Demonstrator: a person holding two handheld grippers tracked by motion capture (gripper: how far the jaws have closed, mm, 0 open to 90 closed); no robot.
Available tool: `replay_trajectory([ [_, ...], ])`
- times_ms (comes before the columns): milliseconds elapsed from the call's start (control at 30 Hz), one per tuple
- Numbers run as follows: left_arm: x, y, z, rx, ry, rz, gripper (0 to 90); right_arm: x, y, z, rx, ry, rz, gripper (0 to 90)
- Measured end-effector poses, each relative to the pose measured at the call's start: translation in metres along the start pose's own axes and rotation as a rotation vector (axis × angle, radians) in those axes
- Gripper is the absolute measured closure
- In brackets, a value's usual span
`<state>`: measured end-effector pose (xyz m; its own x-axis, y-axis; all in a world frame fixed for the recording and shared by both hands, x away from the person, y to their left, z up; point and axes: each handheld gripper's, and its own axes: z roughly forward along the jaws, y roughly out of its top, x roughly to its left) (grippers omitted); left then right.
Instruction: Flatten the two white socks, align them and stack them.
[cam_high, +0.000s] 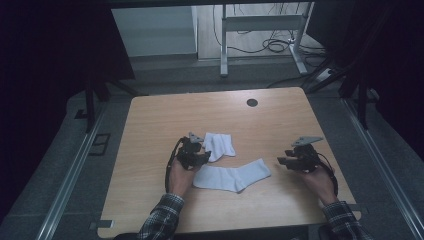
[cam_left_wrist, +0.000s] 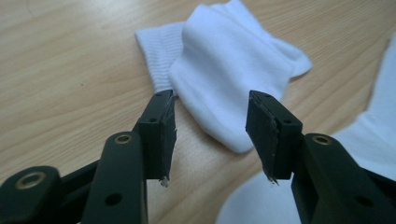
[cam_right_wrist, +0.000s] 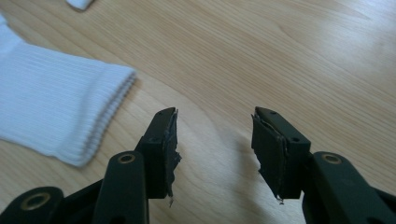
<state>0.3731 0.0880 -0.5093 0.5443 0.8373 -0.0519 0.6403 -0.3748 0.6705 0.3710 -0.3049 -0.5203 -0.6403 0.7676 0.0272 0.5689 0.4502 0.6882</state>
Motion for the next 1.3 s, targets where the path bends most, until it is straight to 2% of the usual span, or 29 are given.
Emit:
replay_trajectory([
  [200, 0.001, 0.004, 0.021, 0.078, 0.019, 0.008, 53.0, -0.007, -0.005, 0.003, 0.006, -0.002, 0.018, 46.5],
  [267, 0.002, 0.004, 0.027, 0.106, 0.012, -0.005, 57.7, -0.008, -0.006, 0.005, 0.019, 0.000, 0.014, 45.7],
  [300, 0.003, 0.004, 0.027, 0.093, -0.002, -0.020, 61.0, -0.007, -0.006, 0.006, 0.029, 0.001, 0.014, 44.5],
  [400, 0.004, 0.007, 0.028, 0.098, -0.030, -0.047, 78.4, -0.007, -0.006, 0.006, 0.027, 0.004, 0.008, 43.5],
  [467, 0.004, 0.010, 0.028, 0.096, -0.025, -0.036, 83.6, -0.007, -0.006, 0.007, 0.022, 0.007, 0.008, 42.9],
  [567, 0.008, 0.022, 0.023, 0.057, -0.037, -0.051, 84.2, -0.008, -0.007, 0.007, 0.019, 0.014, 0.014, 42.4],
  [667, 0.010, 0.041, 0.015, 0.021, -0.046, -0.056, 84.3, -0.010, -0.007, 0.007, 0.011, 0.021, 0.014, 42.3],
  [733, 0.008, 0.055, 0.010, -0.007, -0.051, -0.053, 84.4, -0.010, -0.008, 0.007, 0.006, 0.026, 0.017, 42.2],
  [800, 0.004, 0.070, 0.004, -0.035, -0.078, -0.055, 84.4, -0.011, -0.008, 0.007, 0.003, 0.032, 0.022, 42.2],
  [867, -0.001, 0.084, 0.000, -0.059, -0.100, -0.054, 84.4, -0.011, -0.009, 0.007, 0.001, 0.035, 0.025, 41.9],
  [1000, -0.018, 0.114, -0.007, -0.100, -0.120, -0.023, 84.4, -0.012, -0.009, 0.006, -0.005, 0.040, 0.029, 41.5],
  [1233, -0.045, 0.150, -0.016, -0.159, -0.151, 0.024, 84.5, -0.013, -0.010, 0.006, -0.011, 0.047, 0.035, 41.3],
  [1300, -0.054, 0.162, -0.023, -0.193, -0.161, 0.044, 84.4, -0.013, -0.010, 0.006, -0.011, 0.048, 0.034, 41.1],
])
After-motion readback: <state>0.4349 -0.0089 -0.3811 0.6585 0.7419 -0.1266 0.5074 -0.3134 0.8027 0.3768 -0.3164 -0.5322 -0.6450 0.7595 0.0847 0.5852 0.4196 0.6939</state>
